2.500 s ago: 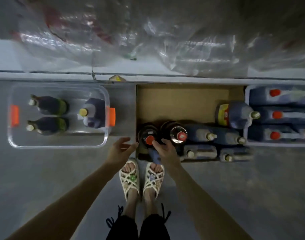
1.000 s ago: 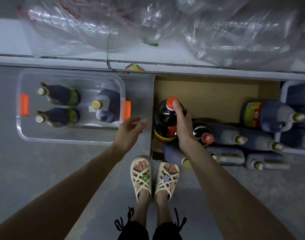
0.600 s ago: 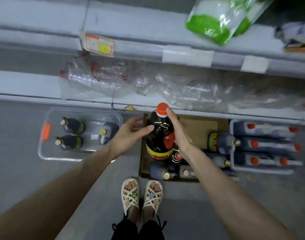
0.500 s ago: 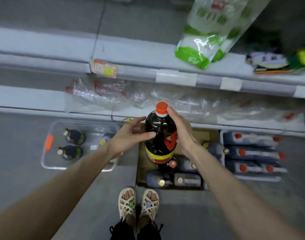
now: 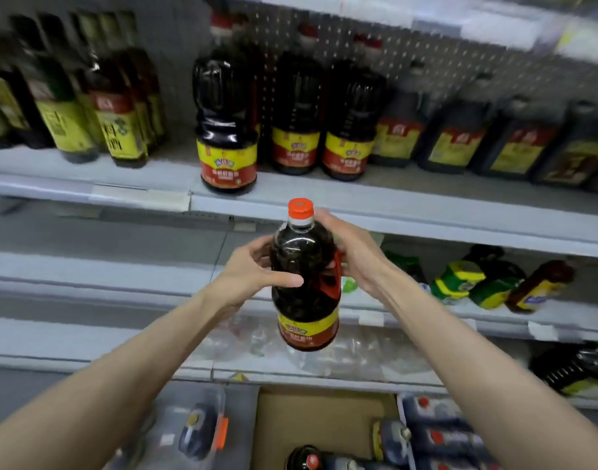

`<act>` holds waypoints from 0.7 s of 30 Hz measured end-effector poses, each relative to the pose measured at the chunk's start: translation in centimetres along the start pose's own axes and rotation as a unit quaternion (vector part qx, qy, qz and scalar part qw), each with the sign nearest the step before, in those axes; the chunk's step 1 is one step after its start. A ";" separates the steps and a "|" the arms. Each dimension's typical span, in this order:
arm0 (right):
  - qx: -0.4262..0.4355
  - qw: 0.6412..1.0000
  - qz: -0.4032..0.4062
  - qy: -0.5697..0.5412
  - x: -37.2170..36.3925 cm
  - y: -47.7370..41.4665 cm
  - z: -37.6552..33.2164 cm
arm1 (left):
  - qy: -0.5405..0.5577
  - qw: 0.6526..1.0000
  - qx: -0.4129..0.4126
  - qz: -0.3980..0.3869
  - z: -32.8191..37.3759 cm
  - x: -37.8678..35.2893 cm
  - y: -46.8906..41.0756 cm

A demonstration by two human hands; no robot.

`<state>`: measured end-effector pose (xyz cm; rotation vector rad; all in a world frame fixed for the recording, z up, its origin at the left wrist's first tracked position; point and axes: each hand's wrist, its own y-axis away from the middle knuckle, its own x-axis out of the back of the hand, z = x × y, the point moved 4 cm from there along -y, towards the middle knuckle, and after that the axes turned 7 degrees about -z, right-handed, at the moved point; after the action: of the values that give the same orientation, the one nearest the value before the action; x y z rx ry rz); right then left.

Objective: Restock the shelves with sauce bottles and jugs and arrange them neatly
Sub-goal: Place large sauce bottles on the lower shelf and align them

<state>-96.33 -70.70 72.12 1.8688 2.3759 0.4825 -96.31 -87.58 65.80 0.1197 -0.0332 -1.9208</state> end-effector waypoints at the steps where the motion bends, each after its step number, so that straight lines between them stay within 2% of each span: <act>1: 0.011 1.000 -0.001 0.005 0.3 0.4 -1.8 | -0.007 1.000 -0.010 0.008 2.1 0.0 0.1; 4: 0.060 0.998 -0.004 0.009 1.0 1.4 -6.3 | -0.018 0.999 -0.035 0.018 7.2 -0.2 0.0; 9: 0.156 0.987 -0.010 0.021 2.0 1.9 -12.5 | -0.039 0.992 -0.085 0.086 13.1 0.2 -0.8; 16: 0.186 0.982 -0.027 -0.001 3.1 -0.1 -17.0 | -0.060 0.984 -0.130 0.109 18.6 0.7 -3.5; 21: 0.203 0.978 -0.041 -0.005 3.5 -3.1 -18.0 | -0.068 0.980 -0.150 0.111 19.7 2.1 -6.5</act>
<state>-104.71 -71.49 88.75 1.8940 2.6907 -0.0257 -105.06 -88.01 84.69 -0.2102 0.1460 -1.6873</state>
